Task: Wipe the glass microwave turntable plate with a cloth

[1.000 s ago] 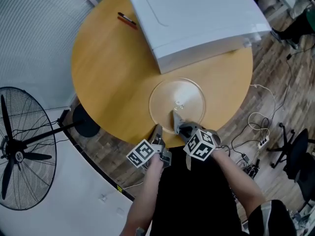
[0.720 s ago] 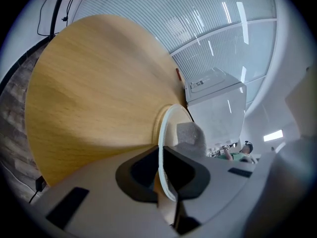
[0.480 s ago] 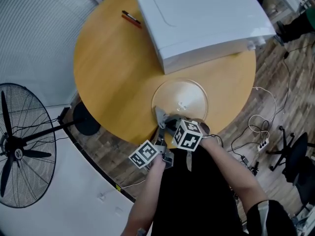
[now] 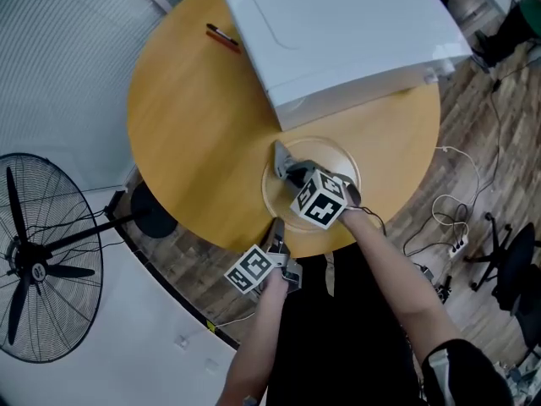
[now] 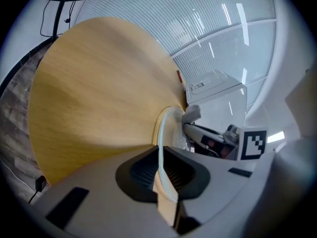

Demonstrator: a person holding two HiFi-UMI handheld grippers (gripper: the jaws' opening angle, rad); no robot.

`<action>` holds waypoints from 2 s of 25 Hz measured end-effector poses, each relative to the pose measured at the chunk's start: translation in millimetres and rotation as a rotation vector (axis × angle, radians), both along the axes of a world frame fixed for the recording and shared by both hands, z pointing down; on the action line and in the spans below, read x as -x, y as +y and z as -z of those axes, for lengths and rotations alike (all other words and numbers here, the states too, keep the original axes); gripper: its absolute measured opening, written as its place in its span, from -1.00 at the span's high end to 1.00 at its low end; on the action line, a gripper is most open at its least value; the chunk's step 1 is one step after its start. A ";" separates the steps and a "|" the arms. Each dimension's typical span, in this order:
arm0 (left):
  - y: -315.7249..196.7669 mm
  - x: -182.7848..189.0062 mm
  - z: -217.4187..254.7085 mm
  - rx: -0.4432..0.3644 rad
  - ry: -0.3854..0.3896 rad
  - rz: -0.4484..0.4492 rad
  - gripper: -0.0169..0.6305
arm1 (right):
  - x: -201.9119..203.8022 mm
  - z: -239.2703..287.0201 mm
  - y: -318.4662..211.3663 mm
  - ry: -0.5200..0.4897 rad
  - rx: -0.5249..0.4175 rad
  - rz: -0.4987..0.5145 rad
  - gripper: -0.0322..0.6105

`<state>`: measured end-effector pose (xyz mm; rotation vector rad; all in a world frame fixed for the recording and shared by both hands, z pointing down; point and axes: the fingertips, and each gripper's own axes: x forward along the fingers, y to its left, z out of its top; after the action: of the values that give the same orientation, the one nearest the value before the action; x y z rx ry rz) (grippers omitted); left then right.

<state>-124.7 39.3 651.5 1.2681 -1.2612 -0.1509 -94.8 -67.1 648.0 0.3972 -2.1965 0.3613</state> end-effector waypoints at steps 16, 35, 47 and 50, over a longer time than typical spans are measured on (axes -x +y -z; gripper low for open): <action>-0.4 0.8 -0.9 -0.003 -0.006 0.010 0.88 | -37.2 5.0 48.6 -0.039 -0.096 -0.110 0.84; -0.9 -6.0 -0.6 -0.003 -0.007 -0.085 0.86 | -62.2 48.9 122.4 -0.077 -0.009 -0.140 0.84; 17.1 -1.4 76.1 -0.158 -0.113 -0.055 0.94 | -96.2 148.9 104.1 -0.286 -0.096 -0.231 0.84; 11.1 -19.4 114.2 -0.247 -0.189 -0.094 0.96 | -110.1 180.5 95.3 -0.369 -0.092 -0.254 0.84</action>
<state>-105.3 50.4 537.4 1.5819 -1.3716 -0.1237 15.3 28.2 467.5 0.7116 -2.5336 0.5044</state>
